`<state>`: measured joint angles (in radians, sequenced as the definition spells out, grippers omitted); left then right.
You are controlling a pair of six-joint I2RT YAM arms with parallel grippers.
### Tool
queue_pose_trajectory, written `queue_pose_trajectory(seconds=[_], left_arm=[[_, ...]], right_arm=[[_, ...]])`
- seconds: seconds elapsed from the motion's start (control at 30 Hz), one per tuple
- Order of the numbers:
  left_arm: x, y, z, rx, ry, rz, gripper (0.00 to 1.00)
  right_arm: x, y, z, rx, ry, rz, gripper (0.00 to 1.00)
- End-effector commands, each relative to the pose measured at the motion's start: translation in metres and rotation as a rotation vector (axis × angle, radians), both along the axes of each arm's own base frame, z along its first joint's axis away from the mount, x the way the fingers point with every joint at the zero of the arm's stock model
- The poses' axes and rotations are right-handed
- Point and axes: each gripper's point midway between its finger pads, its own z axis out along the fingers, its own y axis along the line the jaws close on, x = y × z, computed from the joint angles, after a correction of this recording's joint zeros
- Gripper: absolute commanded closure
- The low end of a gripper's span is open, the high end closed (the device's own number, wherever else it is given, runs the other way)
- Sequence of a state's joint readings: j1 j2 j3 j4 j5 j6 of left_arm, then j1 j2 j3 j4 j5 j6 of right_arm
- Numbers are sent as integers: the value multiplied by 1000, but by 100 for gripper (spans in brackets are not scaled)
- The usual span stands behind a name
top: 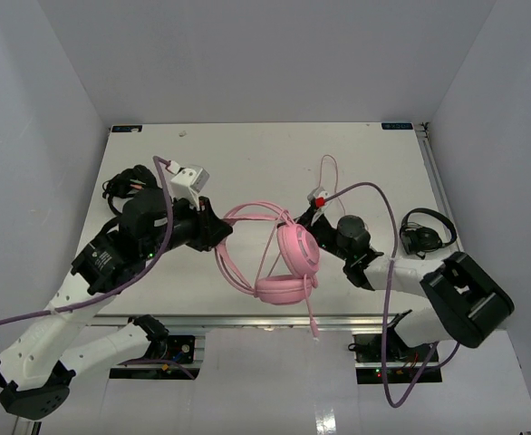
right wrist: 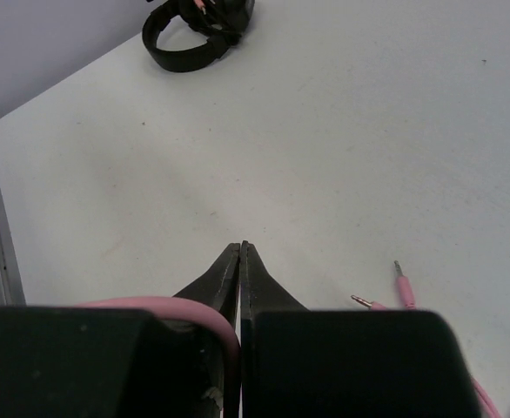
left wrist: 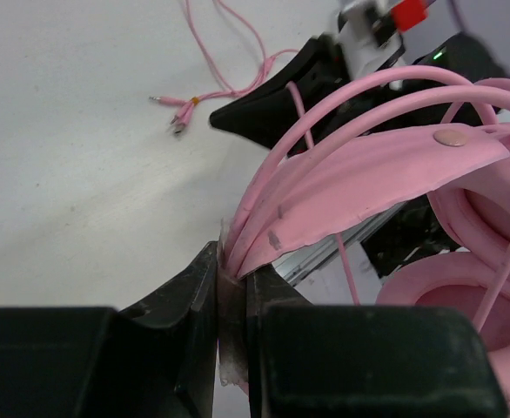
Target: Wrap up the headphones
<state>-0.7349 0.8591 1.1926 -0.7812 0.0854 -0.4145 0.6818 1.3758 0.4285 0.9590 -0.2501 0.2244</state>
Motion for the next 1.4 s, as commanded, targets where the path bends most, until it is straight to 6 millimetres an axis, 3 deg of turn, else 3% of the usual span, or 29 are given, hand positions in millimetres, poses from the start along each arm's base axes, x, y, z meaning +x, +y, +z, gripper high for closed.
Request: queue_pose_trajectory(seconds=[0.0, 0.13, 0.33, 0.5, 0.8, 0.93, 1.13, 1.37], left_arm=[[2, 3, -24, 102, 2, -34, 100], [13, 5, -57, 216, 47, -17, 100], [32, 16, -86, 356, 71, 53, 100], [40, 12, -87, 397, 66, 40, 100], [28, -6, -69, 321, 11, -99, 100], [25, -6, -71, 332, -2, -130, 100], [49, 14, -90, 475, -3, 12, 100], [71, 24, -90, 617, -59, 134, 100]], right_arm=[[24, -38, 17, -84, 82, -169, 92], [28, -52, 51, -136, 71, -215, 92], [18, -48, 80, -189, 77, -147, 92], [16, -47, 97, -177, 54, -133, 92], [35, -54, 111, -192, 10, -219, 89], [35, -48, 115, -193, 6, -189, 91], [31, -46, 127, -222, 32, -155, 92], [15, -42, 134, -262, 59, -53, 92]])
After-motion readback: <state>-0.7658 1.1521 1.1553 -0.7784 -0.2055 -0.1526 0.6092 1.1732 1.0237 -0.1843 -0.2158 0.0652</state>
